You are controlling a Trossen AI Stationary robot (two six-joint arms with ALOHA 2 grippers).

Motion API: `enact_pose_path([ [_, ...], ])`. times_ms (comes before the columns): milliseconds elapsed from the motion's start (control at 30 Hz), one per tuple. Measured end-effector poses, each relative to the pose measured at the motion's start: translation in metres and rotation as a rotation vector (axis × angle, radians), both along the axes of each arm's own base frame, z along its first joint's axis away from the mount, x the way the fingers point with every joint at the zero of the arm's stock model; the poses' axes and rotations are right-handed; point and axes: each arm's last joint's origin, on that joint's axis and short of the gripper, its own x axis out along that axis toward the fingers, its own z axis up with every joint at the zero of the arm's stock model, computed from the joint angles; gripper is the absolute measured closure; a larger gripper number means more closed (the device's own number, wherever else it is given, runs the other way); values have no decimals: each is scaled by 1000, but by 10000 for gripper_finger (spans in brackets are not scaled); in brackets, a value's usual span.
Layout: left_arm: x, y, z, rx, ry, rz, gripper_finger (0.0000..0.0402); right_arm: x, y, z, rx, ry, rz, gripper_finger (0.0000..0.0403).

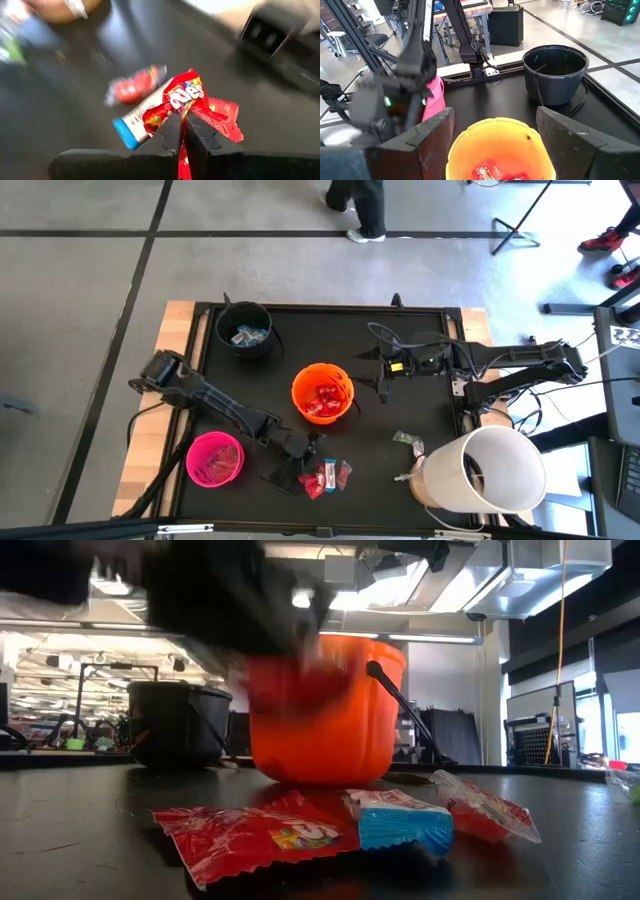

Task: Sort candy
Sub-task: Put the red candy into the orange bucket

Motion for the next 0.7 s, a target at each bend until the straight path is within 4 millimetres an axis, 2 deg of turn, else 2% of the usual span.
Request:
enact_pose_path([
  [200, -19, 12, 68, 34, -176, 34, 399, 0, 0, 0, 0, 4, 0, 118],
  [367, -43, 44, 120, 200, -311, 199, 401, 0, 0, 0, -23, 3, 4, 118],
  [533, -50, 93, 142, 270, -347, 357, 401, 0, 0, 0, -27, 2, 4, 118],
  [700, -43, 138, 136, 233, -287, 429, 395, 0, 0, 0, -48, 0, 9, 118],
])
